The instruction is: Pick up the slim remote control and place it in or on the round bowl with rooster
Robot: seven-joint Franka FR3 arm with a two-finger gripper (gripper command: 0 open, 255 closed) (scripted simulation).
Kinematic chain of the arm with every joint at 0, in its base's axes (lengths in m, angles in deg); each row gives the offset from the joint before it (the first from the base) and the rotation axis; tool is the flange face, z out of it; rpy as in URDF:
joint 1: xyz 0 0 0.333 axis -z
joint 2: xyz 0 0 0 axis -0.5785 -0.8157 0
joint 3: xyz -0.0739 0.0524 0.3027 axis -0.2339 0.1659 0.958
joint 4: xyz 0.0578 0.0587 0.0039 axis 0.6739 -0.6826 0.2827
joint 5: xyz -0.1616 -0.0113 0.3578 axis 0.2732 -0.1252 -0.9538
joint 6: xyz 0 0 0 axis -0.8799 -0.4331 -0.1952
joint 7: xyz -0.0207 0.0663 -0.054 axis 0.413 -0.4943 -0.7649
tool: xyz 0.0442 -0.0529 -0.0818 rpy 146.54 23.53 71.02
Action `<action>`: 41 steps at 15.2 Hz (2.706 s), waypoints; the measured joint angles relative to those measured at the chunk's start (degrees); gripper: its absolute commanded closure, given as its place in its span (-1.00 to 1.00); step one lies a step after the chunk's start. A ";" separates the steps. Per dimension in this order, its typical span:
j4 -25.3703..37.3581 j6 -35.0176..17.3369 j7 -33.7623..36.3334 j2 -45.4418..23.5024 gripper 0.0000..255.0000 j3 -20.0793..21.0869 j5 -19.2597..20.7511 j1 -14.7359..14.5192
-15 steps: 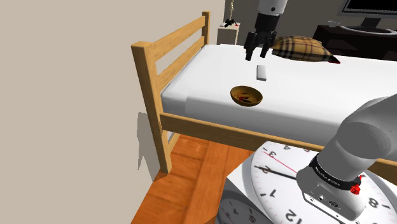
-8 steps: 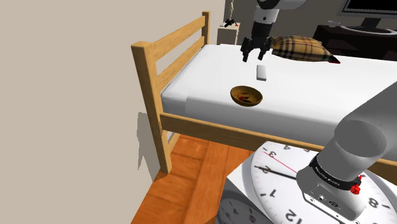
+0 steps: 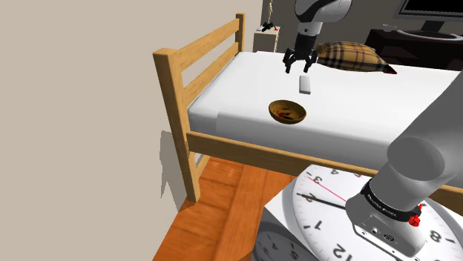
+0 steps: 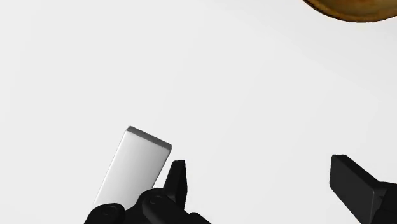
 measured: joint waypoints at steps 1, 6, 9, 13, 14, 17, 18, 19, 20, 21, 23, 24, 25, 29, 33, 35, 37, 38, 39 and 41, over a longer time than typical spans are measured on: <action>1.19 -0.17 0.38 -1.43 -1.00 -0.45 -0.15 0.45; 7.88 -1.04 1.77 -9.49 -1.00 -2.70 -1.41 2.93; 12.38 -1.35 2.19 -14.71 -1.00 -4.06 -2.54 4.81; 18.38 -1.44 3.45 -21.32 -1.00 -5.45 -4.15 7.16; 19.27 -1.78 3.59 -22.69 -1.00 -5.80 -4.56 7.83; 20.03 -2.81 3.75 -24.63 -1.00 -6.00 -5.10 8.44; 20.01 -3.21 3.72 -25.03 -1.00 -5.97 -5.21 8.51; 20.00 -3.86 3.59 -25.67 -1.00 -5.91 -5.39 8.62; 19.55 -4.53 3.57 -25.92 -1.00 -5.86 -5.49 8.60; 19.08 -5.12 3.49 -26.05 -1.00 -5.83 -5.56 8.61; 18.82 -5.87 3.47 -26.54 -1.00 -5.74 -5.70 8.60; 18.79 -6.00 3.44 -26.63 -1.00 -5.73 -5.73 8.62; 18.79 -6.06 3.43 -26.68 -1.00 -5.72 -5.74 8.63; 18.76 -6.12 3.43 -26.71 -1.00 -5.72 -5.75 8.63; 18.78 -6.11 3.44 -26.69 1.00 -5.72 -5.75 8.62; 18.79 -6.11 3.45 -26.70 1.00 -5.72 -5.76 8.63; 18.80 -6.10 3.45 -26.70 1.00 -5.72 -5.76 8.63; 18.80 -6.10 3.45 -26.70 1.00 -5.72 -5.76 8.63; 18.81 -6.10 3.45 -26.70 1.00 -5.72 -5.76 8.63; 18.86 -5.85 3.44 -26.53 1.00 -5.75 -5.70 8.64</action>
